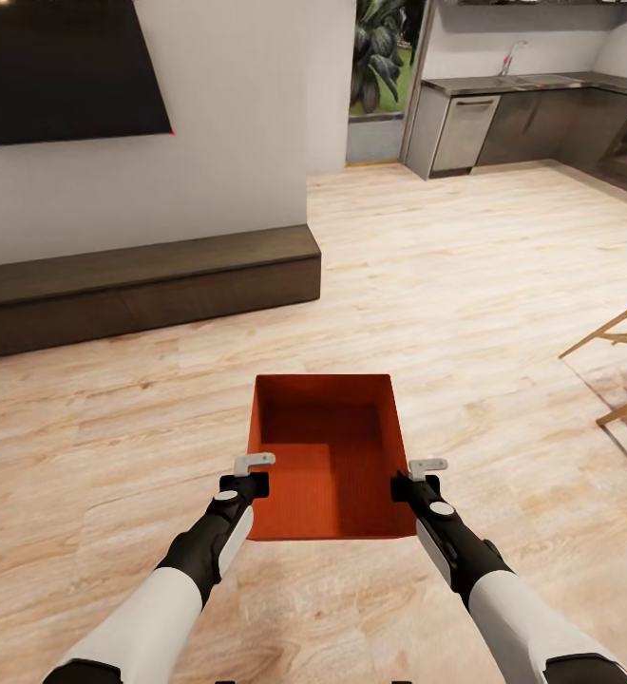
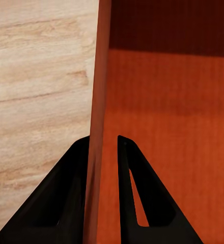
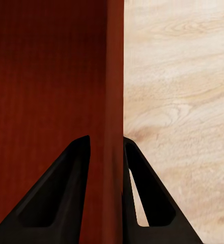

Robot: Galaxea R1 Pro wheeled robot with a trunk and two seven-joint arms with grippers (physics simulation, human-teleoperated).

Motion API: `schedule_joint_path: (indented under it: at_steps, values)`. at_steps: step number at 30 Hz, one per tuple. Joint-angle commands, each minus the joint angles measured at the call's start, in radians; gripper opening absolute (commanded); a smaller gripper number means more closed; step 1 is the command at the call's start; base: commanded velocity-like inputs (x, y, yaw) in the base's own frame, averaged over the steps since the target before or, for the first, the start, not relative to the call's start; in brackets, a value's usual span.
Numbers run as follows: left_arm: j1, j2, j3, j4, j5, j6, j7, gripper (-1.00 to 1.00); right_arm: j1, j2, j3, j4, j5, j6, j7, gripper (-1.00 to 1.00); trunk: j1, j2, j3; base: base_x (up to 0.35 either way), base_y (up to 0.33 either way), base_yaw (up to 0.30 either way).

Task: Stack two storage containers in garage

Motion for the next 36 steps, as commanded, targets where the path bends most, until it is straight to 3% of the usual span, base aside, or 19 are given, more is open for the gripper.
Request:
schedule_joint_path:
  at_steps: [1, 36]
  values:
    - [0.000, -0.002, -0.004, 0.000, 0.016, 0.005, 0.010, -1.00, -0.001, 0.003, -0.001, -0.003, 0.003, 0.000, -0.003, -1.00, 0.001, -0.002, 0.000, 0.000, 0.000, 0.000]
    - [0.000, -0.002, -0.004, -0.003, 0.017, 0.005, 0.010, -1.00, -0.001, 0.003, -0.001, -0.003, 0.003, 0.000, -0.003, -1.00, 0.001, -0.002, 0.055, 0.000, 0.000, 0.000]
